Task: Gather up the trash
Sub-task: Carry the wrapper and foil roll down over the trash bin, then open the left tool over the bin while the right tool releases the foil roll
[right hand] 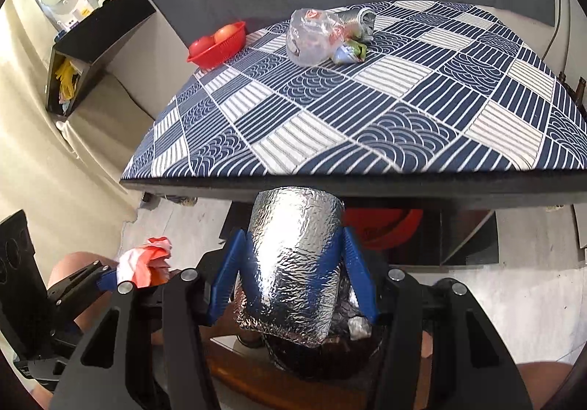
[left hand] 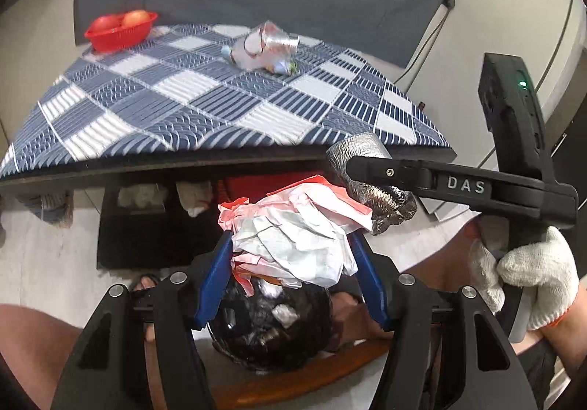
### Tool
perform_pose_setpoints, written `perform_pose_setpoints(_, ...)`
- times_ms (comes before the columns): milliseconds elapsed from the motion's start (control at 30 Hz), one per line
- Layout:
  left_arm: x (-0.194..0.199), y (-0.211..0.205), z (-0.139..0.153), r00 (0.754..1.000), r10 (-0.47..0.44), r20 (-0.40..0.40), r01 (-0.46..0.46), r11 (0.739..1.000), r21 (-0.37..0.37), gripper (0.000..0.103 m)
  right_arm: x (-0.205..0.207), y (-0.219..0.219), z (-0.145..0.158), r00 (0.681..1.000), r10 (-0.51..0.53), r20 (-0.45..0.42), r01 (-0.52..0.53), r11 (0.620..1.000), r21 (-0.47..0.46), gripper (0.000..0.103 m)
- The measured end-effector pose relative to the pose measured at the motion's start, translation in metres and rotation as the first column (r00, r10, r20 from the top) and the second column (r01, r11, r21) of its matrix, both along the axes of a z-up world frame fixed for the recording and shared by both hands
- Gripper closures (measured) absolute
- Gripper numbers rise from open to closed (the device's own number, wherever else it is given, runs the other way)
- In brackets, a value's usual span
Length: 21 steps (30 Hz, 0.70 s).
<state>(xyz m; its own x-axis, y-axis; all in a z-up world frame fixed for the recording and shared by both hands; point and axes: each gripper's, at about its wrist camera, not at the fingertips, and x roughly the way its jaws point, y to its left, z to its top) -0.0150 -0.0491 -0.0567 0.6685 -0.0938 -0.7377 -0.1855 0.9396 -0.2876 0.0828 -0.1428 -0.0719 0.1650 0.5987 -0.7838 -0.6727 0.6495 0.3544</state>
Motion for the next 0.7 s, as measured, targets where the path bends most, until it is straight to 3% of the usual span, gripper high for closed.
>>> perform_pose_setpoints(700, 0.002, -0.007, -0.018, 0.997, -0.024, -0.075, 0.022, 0.999, -0.03, 0.043, -0.002, -0.009, -0.012, 0.999, -0.011, -0.045, 0.01, 0.999, -0.039, 0.048)
